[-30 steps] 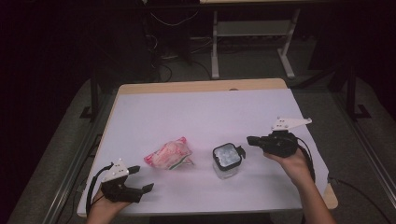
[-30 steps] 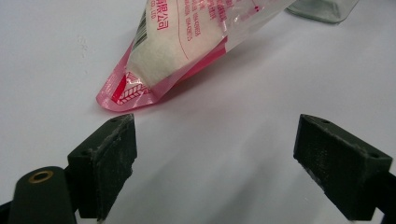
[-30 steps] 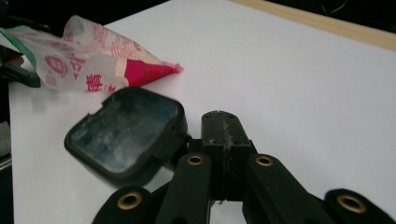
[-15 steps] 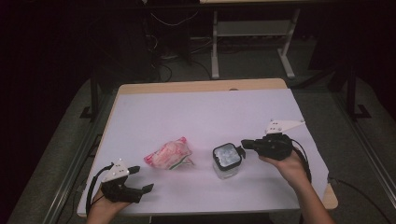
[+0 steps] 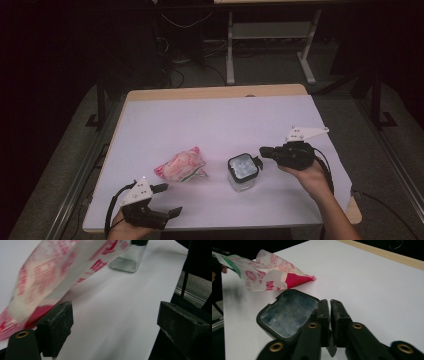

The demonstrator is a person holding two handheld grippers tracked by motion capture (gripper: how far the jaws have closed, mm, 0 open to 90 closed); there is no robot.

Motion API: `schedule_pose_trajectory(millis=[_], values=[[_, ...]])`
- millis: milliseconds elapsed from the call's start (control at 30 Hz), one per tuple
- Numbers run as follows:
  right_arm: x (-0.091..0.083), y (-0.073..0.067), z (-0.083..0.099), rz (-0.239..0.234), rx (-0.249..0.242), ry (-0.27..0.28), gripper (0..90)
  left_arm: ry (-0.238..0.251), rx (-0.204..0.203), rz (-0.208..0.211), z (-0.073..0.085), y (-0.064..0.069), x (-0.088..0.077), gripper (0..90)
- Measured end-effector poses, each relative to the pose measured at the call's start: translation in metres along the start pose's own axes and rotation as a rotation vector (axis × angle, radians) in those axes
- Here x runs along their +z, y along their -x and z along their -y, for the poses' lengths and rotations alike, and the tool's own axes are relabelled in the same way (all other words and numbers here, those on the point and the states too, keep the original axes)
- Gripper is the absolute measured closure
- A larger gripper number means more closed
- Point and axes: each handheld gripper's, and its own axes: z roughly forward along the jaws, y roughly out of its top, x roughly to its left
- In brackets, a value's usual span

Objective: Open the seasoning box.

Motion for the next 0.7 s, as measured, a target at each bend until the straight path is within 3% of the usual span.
schedule_pose_trajectory(millis=[33, 167, 233, 433, 567, 700], values=[[0.000, 0.000, 0.000, 0.000, 0.000, 0.000, 83.6, 0.003, 0.001, 0.003, -0.002, 0.004, 0.003, 13.0], [0.002, 0.006, 0.001, 0.008, 0.025, 0.034, 61.1, 0.008, 0.022, 0.024, -0.010, 0.024, 0.018, 13.0], [0.003, 0.007, 0.001, 0.006, 0.033, 0.033, 58.4, 0.004, 0.025, 0.029, -0.011, 0.027, 0.022, 13.0], [0.006, 0.013, 0.009, 0.024, 0.068, 0.044, 37.9, 0.025, 0.035, 0.081, -0.019, 0.046, 0.048, 13.0], [0.004, 0.019, 0.011, 0.050, 0.090, 0.048, 30.8, 0.029, 0.056, 0.085, -0.024, 0.056, 0.064, 13.0], [0.004, 0.025, 0.015, 0.083, 0.104, 0.066, 26.4, 0.048, 0.051, 0.083, -0.029, 0.063, 0.076, 13.0]])
